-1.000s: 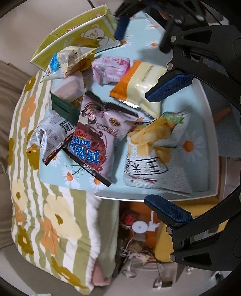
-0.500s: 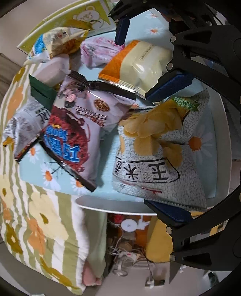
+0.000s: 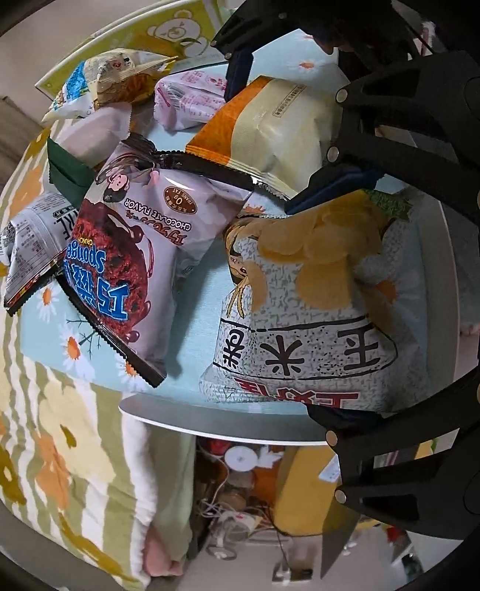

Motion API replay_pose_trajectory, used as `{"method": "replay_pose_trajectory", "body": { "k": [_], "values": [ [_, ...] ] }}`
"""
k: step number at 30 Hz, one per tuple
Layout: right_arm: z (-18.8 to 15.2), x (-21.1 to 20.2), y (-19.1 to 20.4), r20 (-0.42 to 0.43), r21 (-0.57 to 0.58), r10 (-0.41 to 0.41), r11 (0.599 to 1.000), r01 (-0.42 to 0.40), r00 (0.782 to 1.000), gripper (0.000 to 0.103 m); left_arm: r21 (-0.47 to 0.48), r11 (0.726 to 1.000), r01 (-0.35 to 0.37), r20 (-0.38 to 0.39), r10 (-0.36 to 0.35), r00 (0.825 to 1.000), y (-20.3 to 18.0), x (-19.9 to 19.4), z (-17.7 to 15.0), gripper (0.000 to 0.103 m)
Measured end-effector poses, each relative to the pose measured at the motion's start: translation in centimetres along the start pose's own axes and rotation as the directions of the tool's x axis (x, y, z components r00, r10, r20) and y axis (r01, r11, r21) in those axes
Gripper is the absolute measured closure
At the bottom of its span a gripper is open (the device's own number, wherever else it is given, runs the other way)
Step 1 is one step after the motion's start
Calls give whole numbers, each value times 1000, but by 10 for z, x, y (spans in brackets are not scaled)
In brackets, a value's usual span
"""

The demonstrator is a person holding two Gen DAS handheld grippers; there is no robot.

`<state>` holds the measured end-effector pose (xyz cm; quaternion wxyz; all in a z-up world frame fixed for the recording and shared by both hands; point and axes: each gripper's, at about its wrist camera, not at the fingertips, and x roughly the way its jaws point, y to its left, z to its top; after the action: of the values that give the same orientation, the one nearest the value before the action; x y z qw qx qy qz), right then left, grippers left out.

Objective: Organize snacks
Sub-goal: 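Grasp the white corn chip bag with the left tool while the right tool grasps the cream-orange bag, then carry both bags into the cardboard box and open both tools to release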

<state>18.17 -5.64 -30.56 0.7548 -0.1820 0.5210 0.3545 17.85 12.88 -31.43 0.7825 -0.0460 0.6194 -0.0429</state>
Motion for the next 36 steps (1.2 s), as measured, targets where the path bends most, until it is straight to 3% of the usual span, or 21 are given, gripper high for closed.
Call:
{"method": "replay_pose_trajectory", "body": {
  "k": [5, 7, 13, 21, 27, 36],
  "values": [
    [6, 7, 8, -15, -49, -47, 998, 46, 999, 13, -10, 1000, 1, 13, -1, 1000, 2, -7, -4, 20],
    [7, 10, 10, -26, -60, -44, 997, 42, 999, 27, -10, 1000, 2, 17, -1, 1000, 1, -11, -6, 20],
    [8, 10, 17, -20, -83, -80, 993, 78, 997, 38, -19, 1000, 7, 29, -7, 1000, 4, -20, -8, 20],
    [6, -15, 20, 0, 4, -78, 997, 78, 997, 39, -32, 999, 23, 72, -21, 997, 7, -50, -10, 20],
    [-2, -55, 10, 58, 137, -88, 987, 79, 994, 39, -13, 999, 40, 140, -38, 989, 5, -85, -12, 20],
    [-6, -112, -11, 154, 335, -181, 934, 121, 971, 39, 79, 991, 104, 218, -119, 969, -21, -122, 5, 20]
  ]
}}
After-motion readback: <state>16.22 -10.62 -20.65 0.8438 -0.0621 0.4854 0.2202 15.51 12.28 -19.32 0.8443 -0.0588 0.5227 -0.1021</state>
